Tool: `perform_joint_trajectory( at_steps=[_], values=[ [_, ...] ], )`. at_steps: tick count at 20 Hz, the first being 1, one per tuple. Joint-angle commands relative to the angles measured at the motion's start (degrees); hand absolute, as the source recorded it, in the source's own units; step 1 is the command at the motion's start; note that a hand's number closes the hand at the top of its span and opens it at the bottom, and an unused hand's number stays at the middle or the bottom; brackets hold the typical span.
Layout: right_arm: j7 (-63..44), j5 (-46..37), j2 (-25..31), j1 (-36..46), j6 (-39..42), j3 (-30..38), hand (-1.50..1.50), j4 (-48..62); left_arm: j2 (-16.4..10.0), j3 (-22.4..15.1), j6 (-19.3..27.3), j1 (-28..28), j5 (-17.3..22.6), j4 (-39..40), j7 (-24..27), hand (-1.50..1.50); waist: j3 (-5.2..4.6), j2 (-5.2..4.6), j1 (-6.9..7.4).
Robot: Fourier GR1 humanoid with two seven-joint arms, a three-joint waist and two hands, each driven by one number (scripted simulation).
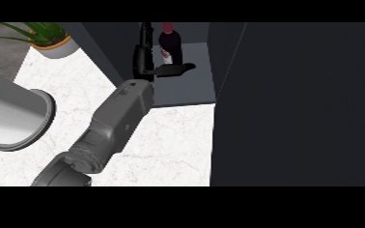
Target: Pick up the wine, place it into the cabinet and close the cabinet
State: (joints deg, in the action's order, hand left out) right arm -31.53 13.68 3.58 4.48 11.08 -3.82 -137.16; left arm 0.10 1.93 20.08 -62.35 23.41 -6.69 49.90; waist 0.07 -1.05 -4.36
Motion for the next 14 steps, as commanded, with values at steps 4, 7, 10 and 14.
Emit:
perform_joint_trajectory(
  at_steps=[4,7,10,14],
  values=[
    [-4.2,4.6,1.5,-0.4,-0.7,2.7,-1.5,-5.0,-0.1,0.4,-3.0,3.0,4.5,-0.5,-0.4,-1.5,-0.12,0.55,0.66],
    [0.7,-0.9,-1.2,-1.1,-0.4,-1.5,-1.5,-1.0,-0.1,0.4,-5.9,6.1,5.4,-0.4,2.7,-1.5,-0.14,0.28,0.94],
    [-3.1,-0.8,-0.9,2.9,-2.4,-2.0,-1.5,-0.4,-0.1,-1.9,-5.6,6.4,9.1,-1.8,2.0,-1.5,-0.17,0.65,0.45],
    [-3.4,-0.8,-1.0,1.9,-3.3,-1.5,-1.5,-3.2,-0.1,-5.3,-5.7,8.0,11.4,-4.0,1.1,-1.5,-0.13,0.88,0.78]
  ],
)
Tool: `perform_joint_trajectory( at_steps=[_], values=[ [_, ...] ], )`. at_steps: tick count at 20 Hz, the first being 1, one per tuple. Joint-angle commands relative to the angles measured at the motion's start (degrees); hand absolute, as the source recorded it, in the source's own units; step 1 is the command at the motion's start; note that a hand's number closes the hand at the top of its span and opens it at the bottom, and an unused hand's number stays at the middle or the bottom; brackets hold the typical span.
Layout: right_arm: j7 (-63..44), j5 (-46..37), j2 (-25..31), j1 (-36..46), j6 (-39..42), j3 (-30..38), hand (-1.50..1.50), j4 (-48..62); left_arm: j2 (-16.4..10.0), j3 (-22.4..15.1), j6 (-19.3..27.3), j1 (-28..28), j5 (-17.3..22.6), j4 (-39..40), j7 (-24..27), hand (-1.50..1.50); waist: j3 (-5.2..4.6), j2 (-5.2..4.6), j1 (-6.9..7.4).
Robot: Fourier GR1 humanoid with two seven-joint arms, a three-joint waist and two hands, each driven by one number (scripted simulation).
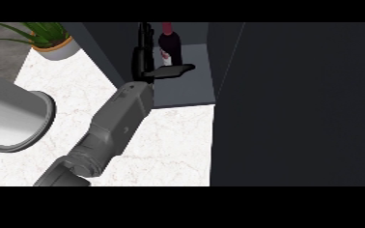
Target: Pick up the wine, place it into the cabinet and close the cabinet
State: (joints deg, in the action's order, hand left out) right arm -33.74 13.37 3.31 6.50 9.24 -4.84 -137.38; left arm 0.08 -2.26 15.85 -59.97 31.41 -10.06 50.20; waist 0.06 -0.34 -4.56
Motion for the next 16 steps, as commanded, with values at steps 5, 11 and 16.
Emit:
perform_joint_trajectory(
  at_steps=[5,11,16],
  values=[
    [-2.1,2.6,1.7,0.2,0.0,3.0,-1.5,-2.4,-0.1,-9.3,0.9,10.1,7.7,-8.9,-1.5,-1.5,-0.08,0.57,2.17],
    [-0.4,-0.9,0.5,-4.0,-0.4,0.9,-1.5,-5.1,-0.1,-25.4,11.8,20.2,14.8,-25.5,-3.8,-1.5,-0.06,0.62,2.76],
    [-1.9,0.8,1.2,-2.9,-1.6,2.1,-1.5,-6.2,-0.1,-35.0,22.5,28.0,15.8,-39.9,-4.1,-1.5,-0.06,0.58,3.73]
  ],
)
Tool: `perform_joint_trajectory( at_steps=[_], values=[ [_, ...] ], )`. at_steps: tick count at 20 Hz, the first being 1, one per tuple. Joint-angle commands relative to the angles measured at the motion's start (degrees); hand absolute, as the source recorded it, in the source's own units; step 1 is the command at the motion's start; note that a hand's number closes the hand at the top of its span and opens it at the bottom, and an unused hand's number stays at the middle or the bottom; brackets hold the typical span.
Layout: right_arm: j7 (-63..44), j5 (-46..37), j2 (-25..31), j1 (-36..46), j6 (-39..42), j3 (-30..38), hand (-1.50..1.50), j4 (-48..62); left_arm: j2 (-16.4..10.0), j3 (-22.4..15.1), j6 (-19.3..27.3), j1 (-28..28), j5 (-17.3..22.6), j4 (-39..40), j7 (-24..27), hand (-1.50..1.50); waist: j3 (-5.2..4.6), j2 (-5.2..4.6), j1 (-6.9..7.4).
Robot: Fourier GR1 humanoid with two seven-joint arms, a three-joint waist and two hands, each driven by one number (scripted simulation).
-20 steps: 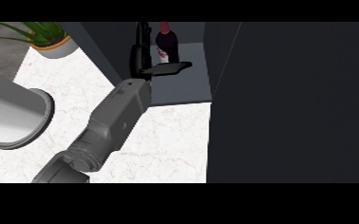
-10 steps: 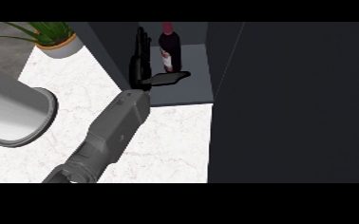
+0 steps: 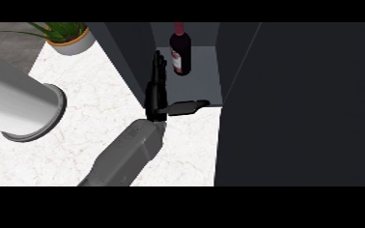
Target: Pick up the wine, place it into the cabinet and close the cabinet
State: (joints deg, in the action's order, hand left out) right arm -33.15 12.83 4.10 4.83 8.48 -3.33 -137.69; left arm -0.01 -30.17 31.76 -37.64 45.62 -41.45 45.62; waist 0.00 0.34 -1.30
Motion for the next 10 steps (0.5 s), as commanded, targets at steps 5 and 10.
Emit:
perform_joint_trajectory(
  at_steps=[5,10],
  values=[
    [-4.4,3.3,2.1,-0.5,-1.2,3.5,-1.5,-7.6,0.0,-11.7,10.4,14.0,-3.8,-20.3,-0.6,-1.5,0.01,0.05,1.51],
    [-0.5,0.7,0.7,-4.4,0.6,0.7,-1.5,-6.4,-0.3,-12.6,15.6,15.8,-7.2,-31.2,-5.8,-1.5,0.02,-0.1,1.3]
  ],
)
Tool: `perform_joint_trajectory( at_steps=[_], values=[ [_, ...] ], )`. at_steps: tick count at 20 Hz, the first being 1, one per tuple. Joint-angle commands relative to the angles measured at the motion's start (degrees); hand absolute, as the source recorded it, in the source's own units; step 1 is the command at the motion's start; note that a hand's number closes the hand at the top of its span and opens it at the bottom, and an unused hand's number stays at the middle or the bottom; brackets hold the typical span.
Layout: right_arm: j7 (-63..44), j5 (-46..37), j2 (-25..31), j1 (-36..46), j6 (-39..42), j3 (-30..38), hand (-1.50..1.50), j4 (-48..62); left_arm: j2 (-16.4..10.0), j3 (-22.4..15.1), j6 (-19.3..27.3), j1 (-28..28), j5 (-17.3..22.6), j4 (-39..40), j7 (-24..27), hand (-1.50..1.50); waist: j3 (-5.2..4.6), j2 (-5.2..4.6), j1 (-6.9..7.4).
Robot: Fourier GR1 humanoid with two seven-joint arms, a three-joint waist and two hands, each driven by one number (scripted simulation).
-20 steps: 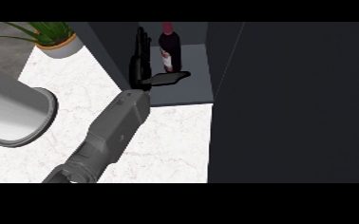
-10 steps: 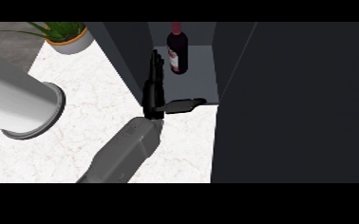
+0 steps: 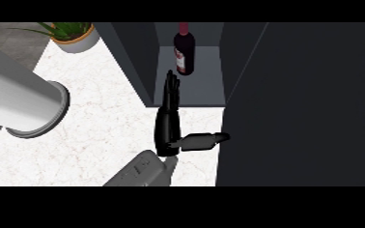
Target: Pick up the wine, place it into the cabinet and close the cabinet
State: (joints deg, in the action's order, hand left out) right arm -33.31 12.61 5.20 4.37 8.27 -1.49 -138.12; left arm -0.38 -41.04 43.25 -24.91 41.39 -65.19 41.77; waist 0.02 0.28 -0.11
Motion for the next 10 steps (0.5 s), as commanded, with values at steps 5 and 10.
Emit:
perform_joint_trajectory(
  at_steps=[5,10],
  values=[
    [-1.1,3.2,0.6,-3.7,0.3,2.0,-1.5,-6.5,-5.5,-2.8,7.9,10.6,-5.6,-19.3,-5.2,-1.5,0.01,-0.05,0.15],
    [-3.9,7.0,2.2,-0.9,0.5,3.7,-1.5,-6.3,-5.6,-6.5,11.2,17.1,-10.2,-25.7,-5.2,-1.5,0.0,-0.12,0.08]
  ],
)
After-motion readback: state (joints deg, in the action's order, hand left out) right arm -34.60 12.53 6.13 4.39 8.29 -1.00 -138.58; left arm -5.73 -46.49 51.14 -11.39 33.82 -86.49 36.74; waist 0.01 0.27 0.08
